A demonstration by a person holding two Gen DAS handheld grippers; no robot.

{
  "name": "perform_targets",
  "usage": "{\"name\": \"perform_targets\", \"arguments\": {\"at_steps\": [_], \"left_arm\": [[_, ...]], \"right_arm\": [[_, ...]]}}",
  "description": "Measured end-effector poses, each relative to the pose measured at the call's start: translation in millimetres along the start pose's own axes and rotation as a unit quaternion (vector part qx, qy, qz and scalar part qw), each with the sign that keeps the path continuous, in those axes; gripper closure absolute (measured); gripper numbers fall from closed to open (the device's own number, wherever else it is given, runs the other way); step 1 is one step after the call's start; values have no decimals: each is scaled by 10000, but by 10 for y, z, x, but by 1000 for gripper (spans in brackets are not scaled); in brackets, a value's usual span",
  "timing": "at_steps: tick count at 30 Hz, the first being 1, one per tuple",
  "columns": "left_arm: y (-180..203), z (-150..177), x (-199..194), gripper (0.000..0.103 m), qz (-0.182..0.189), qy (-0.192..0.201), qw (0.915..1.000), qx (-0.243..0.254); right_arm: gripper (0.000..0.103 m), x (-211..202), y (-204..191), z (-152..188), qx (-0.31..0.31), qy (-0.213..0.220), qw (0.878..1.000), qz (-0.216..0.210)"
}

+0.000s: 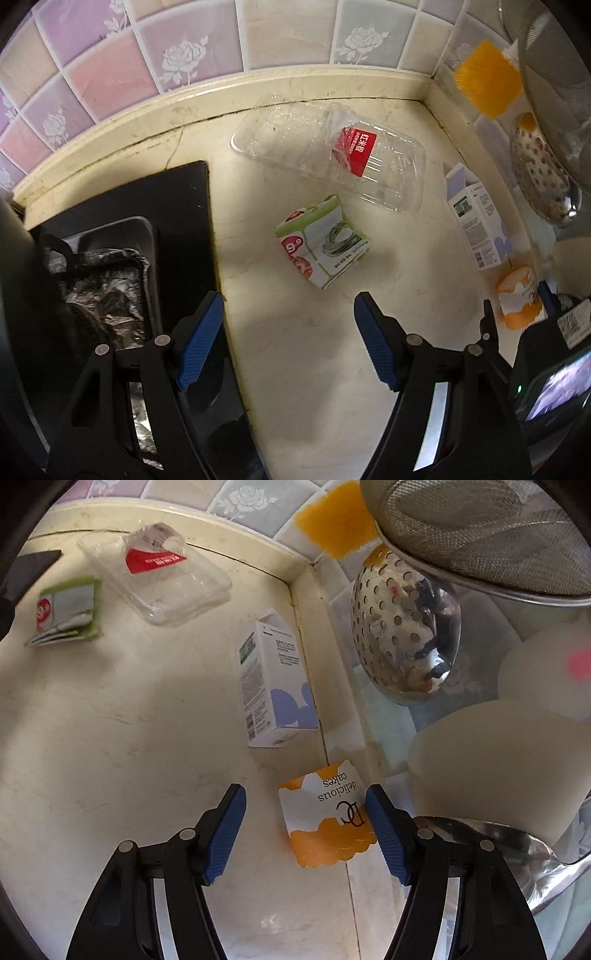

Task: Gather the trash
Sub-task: 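Grasp the green-white packet with the left tool while the right tool grasps the orange paper cup, then carry the packet and paper cup down over the bin with both tools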

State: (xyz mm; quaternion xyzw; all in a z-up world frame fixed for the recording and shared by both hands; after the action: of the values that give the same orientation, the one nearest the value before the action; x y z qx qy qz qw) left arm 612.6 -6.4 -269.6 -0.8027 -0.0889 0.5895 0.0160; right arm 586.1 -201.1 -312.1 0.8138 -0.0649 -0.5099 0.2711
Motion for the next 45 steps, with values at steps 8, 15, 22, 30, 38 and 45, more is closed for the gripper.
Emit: {"name": "perform_targets", "arguments": {"at_steps": [8,15,22,30,38,45], "left_arm": [[34,-104,162,32,278,2,9992,-275],[61,-187,270,32,477,29,9971,-590],[58,-257,461,32,564,28,9950,-828],[64,-328,569,32,375,277,9956,-809],[261,-319,528,68,134,890,9951,-416],[192,-204,416,91,181,930,9937,-603]], "right_arm": [[51,140,-12,27,-337,-56,9975,618],[51,318,-19,-45,-504,-226,9937,970],[54,72,29,40,-154,-6,9995,281],[54,-442,-13,403,690,281,9921,-1009],[54,-743,-68,884,1098,241,9843,-1362],[54,-835,27,1125,1458,270,9770,-1535]]}}
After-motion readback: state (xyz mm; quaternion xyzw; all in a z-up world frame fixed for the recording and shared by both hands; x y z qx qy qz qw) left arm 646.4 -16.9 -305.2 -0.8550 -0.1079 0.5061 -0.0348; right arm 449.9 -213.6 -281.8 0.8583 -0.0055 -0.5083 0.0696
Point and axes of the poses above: each gripper's, at about its wrist camera, not at the fingertips, and x roughly the way its jaws point, y to its right, z to its underside, the point moved 5 cm from there along x, roughly the way its jaws point, and after that the axes turned 10 degrees about -z, right-handed, at the moved point
